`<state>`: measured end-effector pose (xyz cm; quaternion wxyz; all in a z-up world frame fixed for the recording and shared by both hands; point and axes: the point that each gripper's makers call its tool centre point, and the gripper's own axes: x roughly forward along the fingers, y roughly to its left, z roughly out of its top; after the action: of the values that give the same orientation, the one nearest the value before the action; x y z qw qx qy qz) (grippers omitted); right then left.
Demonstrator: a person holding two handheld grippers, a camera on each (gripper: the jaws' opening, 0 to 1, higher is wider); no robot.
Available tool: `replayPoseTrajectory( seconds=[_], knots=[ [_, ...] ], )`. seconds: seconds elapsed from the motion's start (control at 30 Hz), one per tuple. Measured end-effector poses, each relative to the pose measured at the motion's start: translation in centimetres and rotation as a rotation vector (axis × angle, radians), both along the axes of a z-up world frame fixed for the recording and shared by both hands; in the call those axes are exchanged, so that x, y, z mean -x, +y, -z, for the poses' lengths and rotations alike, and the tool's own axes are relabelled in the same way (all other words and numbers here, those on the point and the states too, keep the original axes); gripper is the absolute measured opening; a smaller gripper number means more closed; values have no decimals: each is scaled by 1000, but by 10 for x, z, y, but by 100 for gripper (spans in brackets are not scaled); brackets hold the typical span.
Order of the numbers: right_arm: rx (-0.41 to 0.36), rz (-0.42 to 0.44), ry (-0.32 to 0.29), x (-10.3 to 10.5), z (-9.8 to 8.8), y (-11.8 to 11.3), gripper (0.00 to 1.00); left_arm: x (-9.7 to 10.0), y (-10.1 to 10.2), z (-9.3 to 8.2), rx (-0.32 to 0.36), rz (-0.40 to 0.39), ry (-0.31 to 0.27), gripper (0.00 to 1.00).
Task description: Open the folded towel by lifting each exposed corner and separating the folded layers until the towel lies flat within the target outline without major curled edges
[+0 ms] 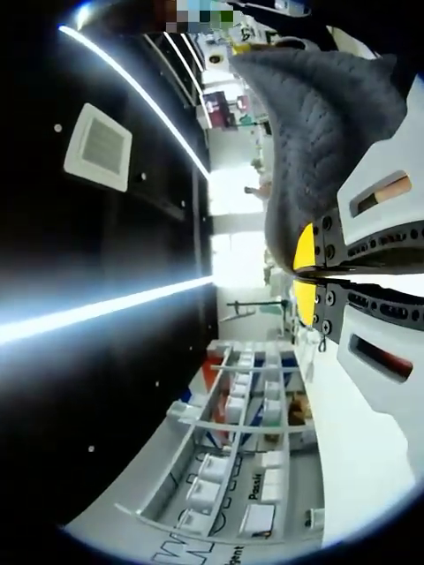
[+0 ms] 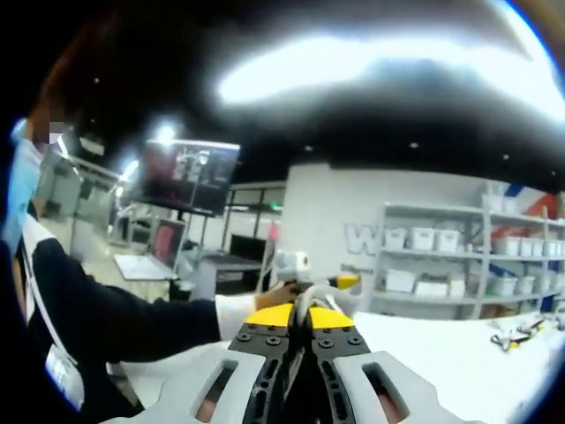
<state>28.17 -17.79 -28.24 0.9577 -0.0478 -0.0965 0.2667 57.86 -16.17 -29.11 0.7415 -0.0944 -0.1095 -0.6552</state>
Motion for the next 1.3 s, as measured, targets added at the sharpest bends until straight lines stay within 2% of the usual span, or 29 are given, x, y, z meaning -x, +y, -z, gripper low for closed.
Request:
replayPoseTrajectory(
  seconds=[0.3, 0.43, 0.63, 0.7, 0.8, 0.9, 1.03, 1.3],
  knots=[
    [-7, 42, 17, -4, 9, -24, 1, -6, 0, -7, 23, -11, 12, 1],
    [-22, 57, 34, -8, 17, -37, 1, -9, 5, -10, 53, -9, 42, 1],
    [-41, 82, 58, -10, 32, -55, 1, -10, -1, -4, 35, -7, 43, 1],
    [-53, 89, 69, -10, 38, -62, 1, -4, -4, -1, 27, -6, 38, 1],
    [-57, 91, 85, -9, 50, -69, 1, -9, -6, 1, 24, 5, 44, 1],
    [-41, 77, 122, -10, 68, -71, 1, -9, -9, 6, 10, 10, 46, 1],
    [-41, 81, 143, -10, 86, -73, 2, -6, -12, 14, -11, 12, 49, 1],
    [-108, 123, 204, -15, 129, -96, 2, 0, -18, 36, -53, 15, 61, 1]
  ],
)
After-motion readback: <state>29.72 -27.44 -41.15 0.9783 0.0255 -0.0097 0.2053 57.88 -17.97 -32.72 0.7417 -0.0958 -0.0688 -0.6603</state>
